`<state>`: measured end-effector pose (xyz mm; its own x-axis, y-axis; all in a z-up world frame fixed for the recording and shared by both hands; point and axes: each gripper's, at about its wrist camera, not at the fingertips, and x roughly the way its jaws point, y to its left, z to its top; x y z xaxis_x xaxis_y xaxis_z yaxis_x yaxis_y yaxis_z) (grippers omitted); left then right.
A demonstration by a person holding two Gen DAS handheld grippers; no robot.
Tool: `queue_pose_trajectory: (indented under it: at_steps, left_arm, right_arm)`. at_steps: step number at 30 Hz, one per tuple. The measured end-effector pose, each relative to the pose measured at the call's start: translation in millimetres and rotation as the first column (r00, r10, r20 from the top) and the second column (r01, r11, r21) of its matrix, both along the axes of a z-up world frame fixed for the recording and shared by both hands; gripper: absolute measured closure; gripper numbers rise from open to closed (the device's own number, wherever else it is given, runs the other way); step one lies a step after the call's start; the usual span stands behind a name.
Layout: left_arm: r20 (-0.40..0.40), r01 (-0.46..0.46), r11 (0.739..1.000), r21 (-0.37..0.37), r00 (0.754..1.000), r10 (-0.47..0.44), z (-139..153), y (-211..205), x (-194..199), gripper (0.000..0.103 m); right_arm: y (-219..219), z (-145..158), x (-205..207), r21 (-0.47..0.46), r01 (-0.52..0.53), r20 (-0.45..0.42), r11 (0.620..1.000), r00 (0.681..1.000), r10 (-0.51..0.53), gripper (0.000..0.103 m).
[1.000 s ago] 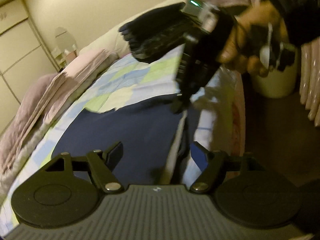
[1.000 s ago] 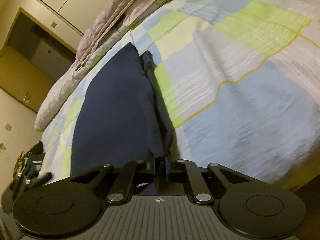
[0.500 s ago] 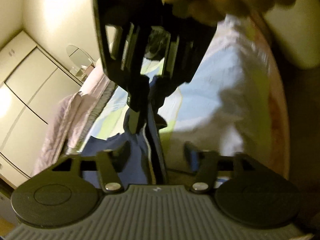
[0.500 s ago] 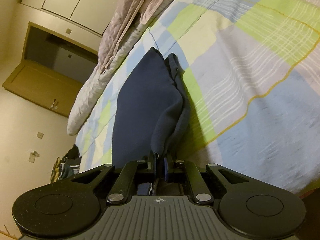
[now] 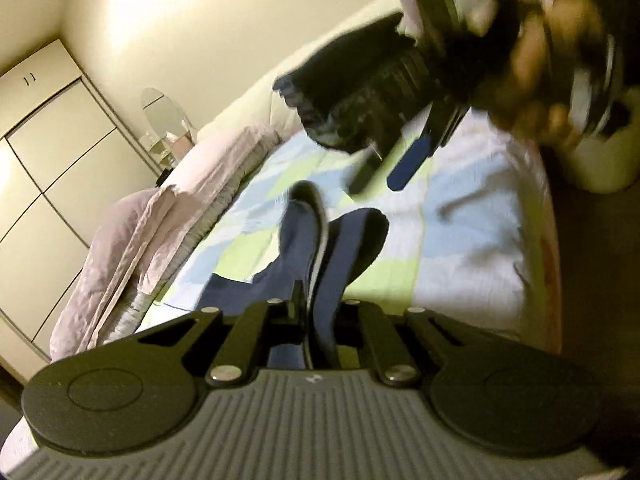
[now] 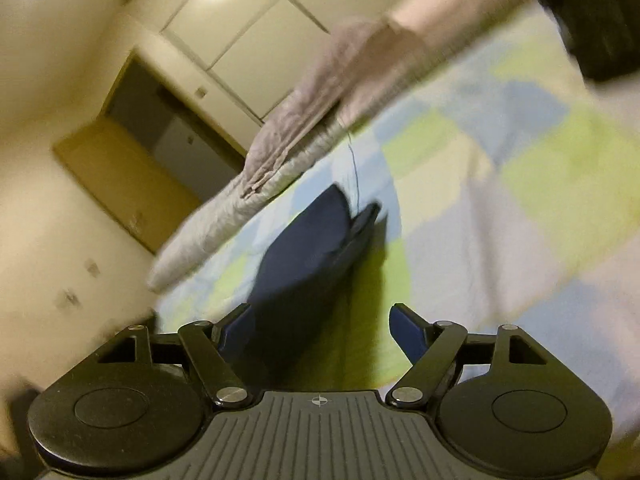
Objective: Fold clothes
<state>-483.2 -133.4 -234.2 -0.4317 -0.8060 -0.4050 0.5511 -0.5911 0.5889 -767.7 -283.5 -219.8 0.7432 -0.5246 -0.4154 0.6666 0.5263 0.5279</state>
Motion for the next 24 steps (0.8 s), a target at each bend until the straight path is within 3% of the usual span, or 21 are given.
queue_pose_trajectory:
  at_steps: [1,3,6,9,12,15,17,19,21,24]
  left_arm:
    - [-0.003,0.009,1.0,0.004,1.0,-0.009,10,3,13,0.098]
    - [-0.009,0.004,1.0,0.009,1.0,-0.004,29,11,43,0.098]
    - [-0.024,-0.043,0.999,0.019,0.999,0.043,50,23,88,0.098]
    - [-0.048,-0.113,0.993,0.035,0.992,0.114,62,37,131,0.099]
    - [-0.066,-0.16,0.986,0.05,0.984,0.163,65,43,161,0.099]
    - [-0.1,-0.177,0.981,0.077,0.978,0.185,58,53,184,0.099]
    - [-0.118,-0.183,0.979,0.091,0.974,0.193,54,59,197,0.099]
    - [-0.136,-0.181,0.979,0.09,0.972,0.192,54,64,207,0.099]
    - [-0.164,-0.177,0.982,0.071,0.969,0.186,59,68,214,0.099]
    - [-0.211,-0.164,0.986,0.027,0.963,0.166,73,81,222,0.099]
  right_arm:
    - [5,2,11,-0.084,-0.019,-0.093,0.996,0.996,0.011,0.026]
    - [23,3,46,-0.278,-0.12,-0.337,0.953,0.941,0.02,0.025]
    - [53,-3,104,-0.49,-0.355,-0.578,0.796,0.816,0.009,0.02]
    - [76,-11,156,-0.559,-0.58,-0.712,0.592,0.702,0.016,0.015]
    - [98,-30,203,-0.519,-0.76,-0.825,0.391,0.566,0.006,0.015]
    - [107,-49,235,-0.482,-0.829,-0.87,0.284,0.491,-0.043,0.015]
    - [108,-57,249,-0.453,-0.849,-0.888,0.272,0.457,-0.052,0.021]
    - [109,-58,258,-0.421,-0.857,-0.903,0.298,0.426,-0.052,0.085]
    - [115,-50,260,-0.409,-0.846,-0.908,0.344,0.416,-0.055,0.087]
    - [132,-26,255,-0.428,-0.811,-0.895,0.4,0.44,-0.066,0.089]
